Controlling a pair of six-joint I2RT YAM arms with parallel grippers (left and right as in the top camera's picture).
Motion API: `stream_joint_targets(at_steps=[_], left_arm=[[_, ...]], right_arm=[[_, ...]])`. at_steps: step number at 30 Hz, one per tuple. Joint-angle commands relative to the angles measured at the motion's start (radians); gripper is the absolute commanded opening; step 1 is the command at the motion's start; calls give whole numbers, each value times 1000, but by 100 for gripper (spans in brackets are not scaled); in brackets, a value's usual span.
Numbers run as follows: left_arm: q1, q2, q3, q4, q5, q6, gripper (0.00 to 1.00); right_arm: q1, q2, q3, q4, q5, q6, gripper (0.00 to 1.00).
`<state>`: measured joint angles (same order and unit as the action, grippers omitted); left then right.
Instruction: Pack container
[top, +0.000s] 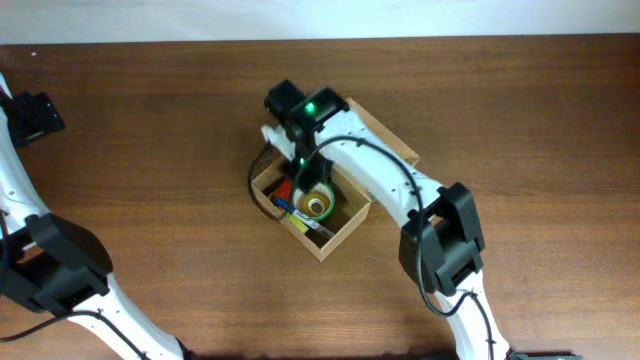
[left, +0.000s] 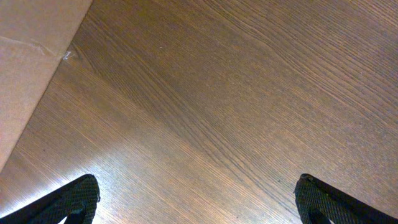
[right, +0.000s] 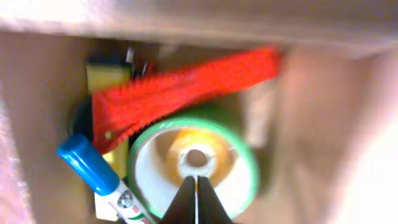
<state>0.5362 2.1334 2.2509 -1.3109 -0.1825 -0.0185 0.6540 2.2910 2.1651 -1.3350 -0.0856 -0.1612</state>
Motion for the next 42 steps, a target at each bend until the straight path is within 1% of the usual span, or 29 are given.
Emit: stream_joint_targets(at_steps=[1, 2, 3, 4, 6, 7, 9, 10, 11, 13, 15, 17, 19, 20, 23, 25, 27, 29, 30, 35, 36, 38, 41, 42], left_arm=[[3, -19, -7, 2, 3, 12, 100], [3, -18, -7, 2, 3, 12, 100], [3, -19, -7, 1, 3, 12, 100], [3, -18, -7, 1, 3, 12, 100], [3, -19, -7, 1, 3, 12, 100], [3, -18, -7, 1, 3, 12, 100], [3, -19, -7, 5, 4, 12, 100], [3, -18, -7, 41, 3, 12, 100], [3, -19, -7, 52, 3, 12, 100], [3, -18, -7, 39, -22, 12, 100], [4, -19, -7, 3, -32, 12, 100], [3, -19, -7, -126, -72, 12, 100], [3, -19, -7, -162, -86, 22, 100], [3, -19, -7, -194, -96, 24, 100], [3, -19, -7, -193, -72, 23, 100], [3, -19, -7, -214, -79, 36, 100], [3, -19, -7, -367, -79, 35, 100], [3, -19, -10, -343, -76, 35, 100], [3, -19, -10, -340, -97, 43, 100], [3, -19, -10, -339, -97, 42, 100], [3, -19, -10, -333, -77, 41, 100], [3, -19, -10, -240, 29, 41, 100], [3, -19, -10, -104, 320, 42, 100], [3, -19, -10, -81, 381, 41, 100]], right_arm=[[-25, -7, 195, -40, 98, 14, 4], [-40, -7, 295, -84, 109, 16, 4], [-57, -16, 356, -126, 134, 20, 4], [-91, -54, 361, -146, 137, 20, 4], [-168, -158, 308, -153, 136, 46, 4], [-208, -240, 242, -139, 144, 46, 4], [-288, -451, 36, -79, 201, 47, 3], [-335, -558, -69, -44, 204, 55, 4], [-391, -657, -155, -15, 203, 92, 4], [-539, -817, -252, -21, 201, 159, 4], [-651, -876, -279, -60, 153, 209, 4], [-720, -875, -319, -103, 77, 227, 4], [-719, -845, -398, -116, 63, 267, 4], [-719, -823, -468, -108, 48, 275, 4], [-719, -766, -638, -8, -66, 274, 4], [-719, -756, -689, 45, -72, 273, 4], [-719, -757, -692, 67, -72, 250, 4], [-719, -756, -692, 76, -68, 244, 4], [-719, -757, -692, 78, -68, 244, 4], [-719, -757, -692, 83, -68, 243, 4], [-719, -757, -692, 83, -69, 228, 4], [-719, -756, -692, 84, -69, 220, 4], [-719, -756, -692, 95, -69, 218, 4], [-719, -753, -692, 103, -79, 218, 4]])
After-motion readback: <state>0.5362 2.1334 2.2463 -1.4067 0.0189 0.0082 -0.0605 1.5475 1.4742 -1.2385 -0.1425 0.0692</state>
